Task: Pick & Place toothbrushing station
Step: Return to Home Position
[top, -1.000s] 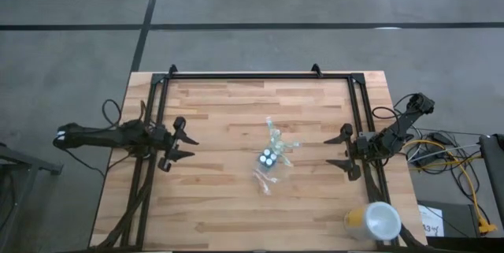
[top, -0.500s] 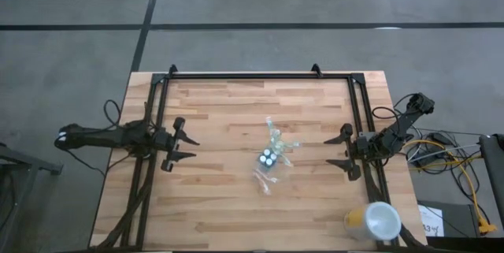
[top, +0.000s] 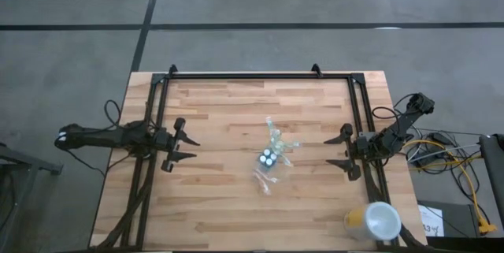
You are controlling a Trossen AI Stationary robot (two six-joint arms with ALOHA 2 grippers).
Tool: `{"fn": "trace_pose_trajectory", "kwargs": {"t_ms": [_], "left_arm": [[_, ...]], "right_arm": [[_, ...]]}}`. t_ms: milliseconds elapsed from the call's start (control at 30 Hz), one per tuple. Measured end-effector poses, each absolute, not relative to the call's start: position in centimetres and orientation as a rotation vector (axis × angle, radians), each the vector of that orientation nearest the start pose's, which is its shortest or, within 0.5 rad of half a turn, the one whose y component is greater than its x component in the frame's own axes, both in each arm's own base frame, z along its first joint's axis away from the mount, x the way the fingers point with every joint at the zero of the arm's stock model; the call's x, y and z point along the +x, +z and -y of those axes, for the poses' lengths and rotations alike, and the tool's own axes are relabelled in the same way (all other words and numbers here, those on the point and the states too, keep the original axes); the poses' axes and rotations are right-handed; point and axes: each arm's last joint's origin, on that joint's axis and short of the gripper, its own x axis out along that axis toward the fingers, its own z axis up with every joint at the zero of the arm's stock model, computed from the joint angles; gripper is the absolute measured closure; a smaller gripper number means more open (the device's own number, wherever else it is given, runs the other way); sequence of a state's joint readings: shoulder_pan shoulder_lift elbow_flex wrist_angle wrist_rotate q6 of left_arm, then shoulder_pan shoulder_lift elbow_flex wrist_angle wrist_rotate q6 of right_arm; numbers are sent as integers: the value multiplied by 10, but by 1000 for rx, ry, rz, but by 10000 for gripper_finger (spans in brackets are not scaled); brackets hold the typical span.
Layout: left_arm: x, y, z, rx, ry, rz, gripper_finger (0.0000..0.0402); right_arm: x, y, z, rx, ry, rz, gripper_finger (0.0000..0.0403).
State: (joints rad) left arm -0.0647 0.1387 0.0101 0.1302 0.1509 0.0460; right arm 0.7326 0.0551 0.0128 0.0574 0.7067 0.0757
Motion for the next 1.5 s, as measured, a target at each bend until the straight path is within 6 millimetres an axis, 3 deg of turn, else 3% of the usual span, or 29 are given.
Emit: {"fn": "trace_pose_trajectory", "kwargs": {"t_ms": [1500], "left_arm": [[105,168,11,45,-217,6,229]], "right_arm": [[82,169,-48,86,26,11,93]]}}
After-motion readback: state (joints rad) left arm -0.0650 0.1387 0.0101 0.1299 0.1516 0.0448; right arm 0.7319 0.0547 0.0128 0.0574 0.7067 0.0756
